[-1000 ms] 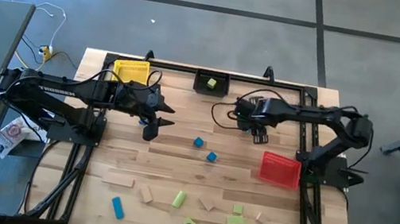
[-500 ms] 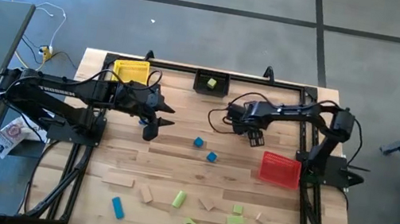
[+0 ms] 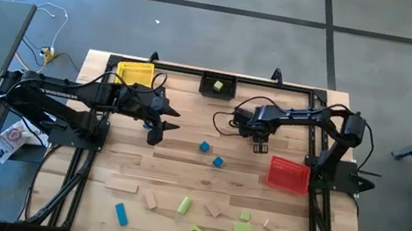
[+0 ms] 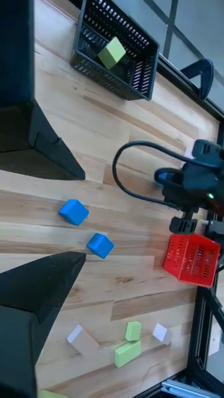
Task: Sort & place blocks by color
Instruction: Put the blue block into the red basket
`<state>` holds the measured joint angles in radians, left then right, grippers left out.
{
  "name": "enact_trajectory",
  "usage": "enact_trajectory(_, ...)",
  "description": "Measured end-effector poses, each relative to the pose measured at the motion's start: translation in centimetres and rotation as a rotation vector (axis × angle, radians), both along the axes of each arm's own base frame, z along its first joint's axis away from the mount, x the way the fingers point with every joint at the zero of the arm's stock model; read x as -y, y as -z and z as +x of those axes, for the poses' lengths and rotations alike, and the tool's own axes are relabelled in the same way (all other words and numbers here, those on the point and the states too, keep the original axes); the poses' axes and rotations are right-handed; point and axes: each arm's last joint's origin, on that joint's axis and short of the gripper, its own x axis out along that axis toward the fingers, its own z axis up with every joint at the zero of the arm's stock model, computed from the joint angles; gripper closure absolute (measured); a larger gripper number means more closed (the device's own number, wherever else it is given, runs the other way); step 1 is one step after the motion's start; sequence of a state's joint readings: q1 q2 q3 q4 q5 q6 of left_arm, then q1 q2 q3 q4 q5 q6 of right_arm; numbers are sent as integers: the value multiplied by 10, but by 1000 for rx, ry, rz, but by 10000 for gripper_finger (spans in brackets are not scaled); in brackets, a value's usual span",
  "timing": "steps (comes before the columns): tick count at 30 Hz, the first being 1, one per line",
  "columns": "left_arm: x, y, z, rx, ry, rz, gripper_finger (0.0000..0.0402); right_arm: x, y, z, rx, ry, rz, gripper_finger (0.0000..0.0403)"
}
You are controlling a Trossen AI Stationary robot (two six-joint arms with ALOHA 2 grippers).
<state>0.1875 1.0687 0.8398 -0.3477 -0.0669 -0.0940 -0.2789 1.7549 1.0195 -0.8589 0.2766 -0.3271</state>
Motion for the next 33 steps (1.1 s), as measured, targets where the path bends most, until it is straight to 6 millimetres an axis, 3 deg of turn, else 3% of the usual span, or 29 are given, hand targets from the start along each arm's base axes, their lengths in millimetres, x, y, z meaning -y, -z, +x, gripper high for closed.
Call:
enact_trajectory(9,0,1,0,-5,-2,-9,216,-27,-51,-9,236,171,-63,306)
enact_trajectory(18,0,3,-2,-30,-4,-17,216,-62,-102,-48,425,444,-66,306)
enact_trajectory(23,0,3,-2,-34,-3,-16,216,-80,-107,-69,448,566,-37,306)
enact_trajectory(33,0,3,-2,-34,-2,-15,216,-121,-84,-89,359,643,52,306)
